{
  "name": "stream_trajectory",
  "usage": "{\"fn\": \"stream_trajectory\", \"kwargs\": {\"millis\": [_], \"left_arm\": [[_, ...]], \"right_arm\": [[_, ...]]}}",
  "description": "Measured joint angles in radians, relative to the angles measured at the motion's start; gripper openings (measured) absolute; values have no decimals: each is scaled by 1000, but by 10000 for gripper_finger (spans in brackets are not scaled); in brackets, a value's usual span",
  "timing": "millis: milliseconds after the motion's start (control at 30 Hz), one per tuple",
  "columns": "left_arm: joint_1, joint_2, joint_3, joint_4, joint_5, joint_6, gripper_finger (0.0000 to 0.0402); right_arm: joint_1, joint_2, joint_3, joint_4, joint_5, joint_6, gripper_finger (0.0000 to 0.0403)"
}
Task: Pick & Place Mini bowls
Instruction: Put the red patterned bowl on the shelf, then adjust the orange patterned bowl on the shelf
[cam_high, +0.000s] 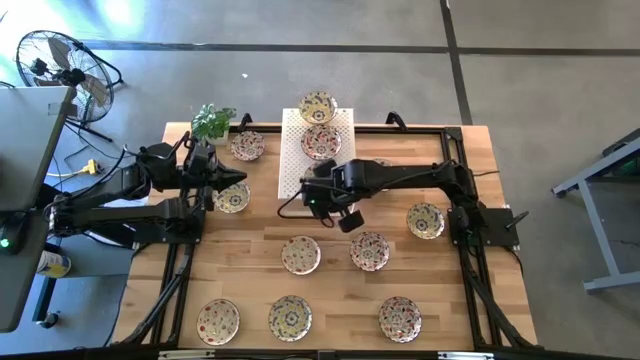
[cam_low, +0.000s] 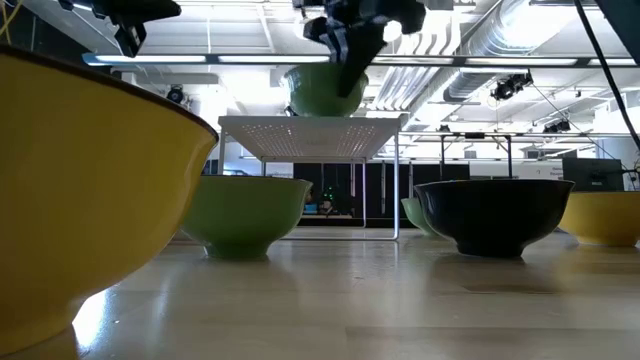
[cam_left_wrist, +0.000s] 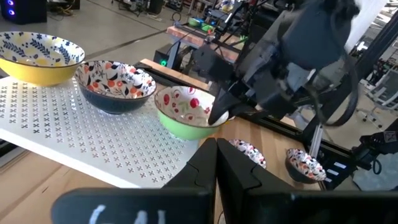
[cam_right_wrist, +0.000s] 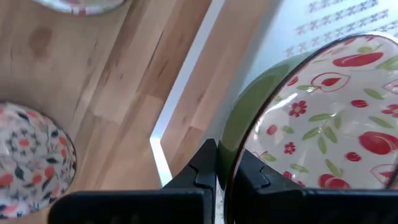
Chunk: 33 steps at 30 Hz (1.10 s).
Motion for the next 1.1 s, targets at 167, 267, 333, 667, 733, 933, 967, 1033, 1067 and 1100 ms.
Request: {"fn": "stream_trajectory", "kwargs": {"millis": [167,267,333,667,733,933,967,1033,1067,1100], "left_arm": [[0,0,0,0,0,0,0],[0,0,0,0,0,0,0],[0,0,0,0,0,0,0],[0,0,0,0,-2,18,0],[0,0,0,0,-2,19,0],[0,0,0,0,-2,19,0],[0,0,0,0,-2,19,0],[0,0,0,0,-2,19,0],[0,0,0,0,-3,19,0],[0,0,0,0,-4,19,0]], "right_arm": [[0,-1,-21,16,50,-20,12],[0,-2,-21,30,49,-19,19],[0,-5,-21,41,47,-19,30],[-7,-6,-21,76,13,-14,117],[-9,-6,-21,92,11,-13,128],[-6,-34,-21,136,-1,5,159],[-6,-46,-21,145,-3,20,163],[-5,-72,-21,169,-4,55,171],[-7,-89,-21,180,-4,73,173],[-10,-104,-21,197,-2,89,175]]}}
